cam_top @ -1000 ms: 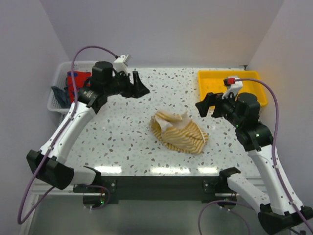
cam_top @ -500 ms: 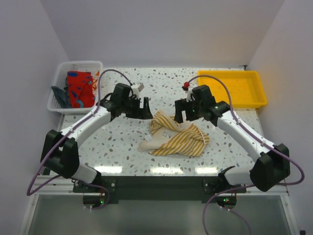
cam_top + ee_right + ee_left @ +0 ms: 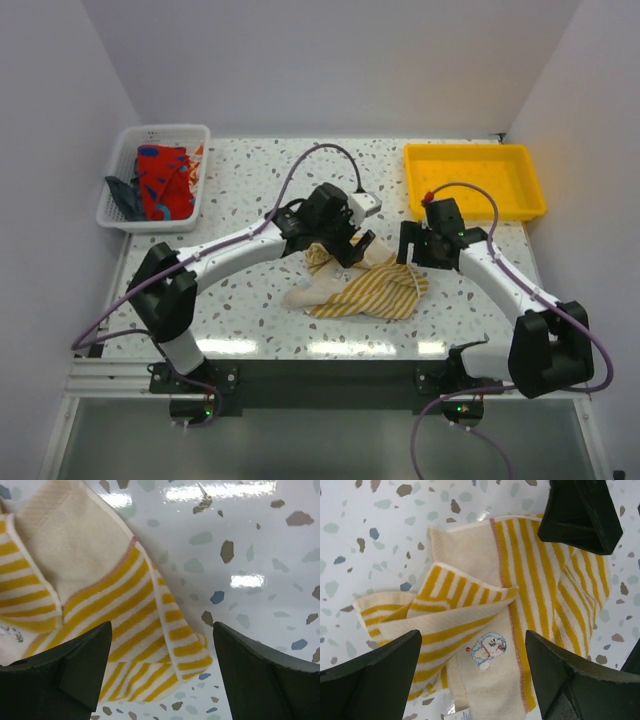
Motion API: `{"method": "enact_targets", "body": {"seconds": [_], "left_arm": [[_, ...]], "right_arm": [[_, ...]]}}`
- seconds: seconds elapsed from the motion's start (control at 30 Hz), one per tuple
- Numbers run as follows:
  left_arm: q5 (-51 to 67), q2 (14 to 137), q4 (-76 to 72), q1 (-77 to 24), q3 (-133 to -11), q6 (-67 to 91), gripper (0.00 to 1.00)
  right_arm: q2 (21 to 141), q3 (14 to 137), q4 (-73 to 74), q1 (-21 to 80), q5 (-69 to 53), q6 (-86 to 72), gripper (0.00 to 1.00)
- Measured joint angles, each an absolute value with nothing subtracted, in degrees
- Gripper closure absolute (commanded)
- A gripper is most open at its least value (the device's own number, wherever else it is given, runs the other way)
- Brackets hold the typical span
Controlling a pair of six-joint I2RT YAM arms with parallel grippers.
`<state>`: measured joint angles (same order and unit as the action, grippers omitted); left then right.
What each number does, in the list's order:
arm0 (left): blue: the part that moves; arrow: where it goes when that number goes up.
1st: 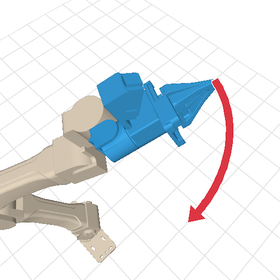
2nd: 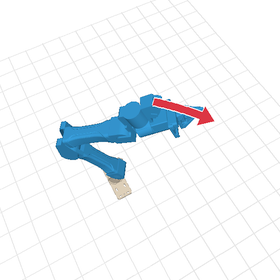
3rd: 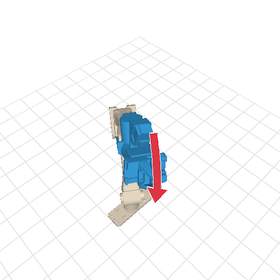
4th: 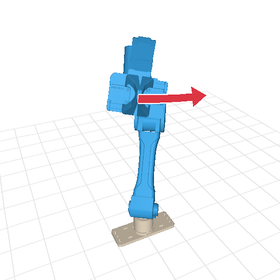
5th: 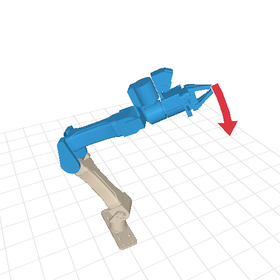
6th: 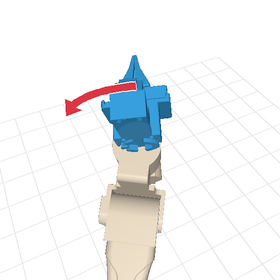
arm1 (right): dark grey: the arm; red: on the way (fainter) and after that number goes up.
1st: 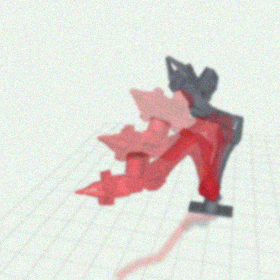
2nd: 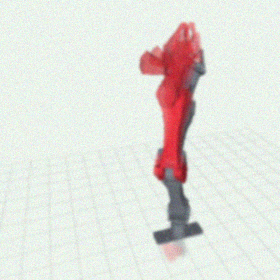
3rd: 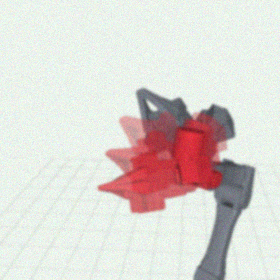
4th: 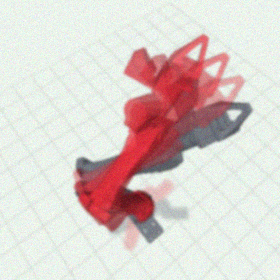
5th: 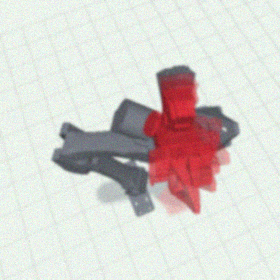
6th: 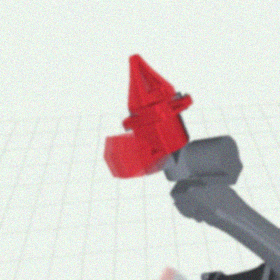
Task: Fold and stack the towels
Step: Move the towel to the center of the board, then flatten out the crumpled towel
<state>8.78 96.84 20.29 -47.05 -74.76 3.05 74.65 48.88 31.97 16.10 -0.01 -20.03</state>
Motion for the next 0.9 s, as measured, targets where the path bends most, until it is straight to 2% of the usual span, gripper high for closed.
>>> {"method": "enact_targets", "body": {"seconds": [0.2, 0.47, 0.6, 0.73, 0.9], "left_arm": [[6.9, 102.6, 21.6, -53.1, -79.4, -7.8, 0.16], [3.4, 109.9, 25.0, -58.9, -83.7, -18.7, 0.27], [1.9, 112.3, 25.8, -59.1, -85.9, -21.7, 0.32], [-0.4, 113.7, 26.9, -58.9, -87.6, -23.6, 0.41], [-0.9, 113.9, 28.6, -58.3, -89.5, -24.7, 0.41]], "right_arm": [[71.8, 41.8, 30.9, 13.3, 0.1, -24.2, 0.23], [72.2, 35.8, 27.2, 9.0, -4.0, -27.1, 0.25], [72.8, 35.6, 25.0, 8.9, -5.3, -27.4, 0.26], [72.8, 34.9, 24.1, 8.9, -5.8, -27.5, 0.27], [72.8, 34.0, 23.4, 8.9, -5.8, -27.4, 0.31]]}}
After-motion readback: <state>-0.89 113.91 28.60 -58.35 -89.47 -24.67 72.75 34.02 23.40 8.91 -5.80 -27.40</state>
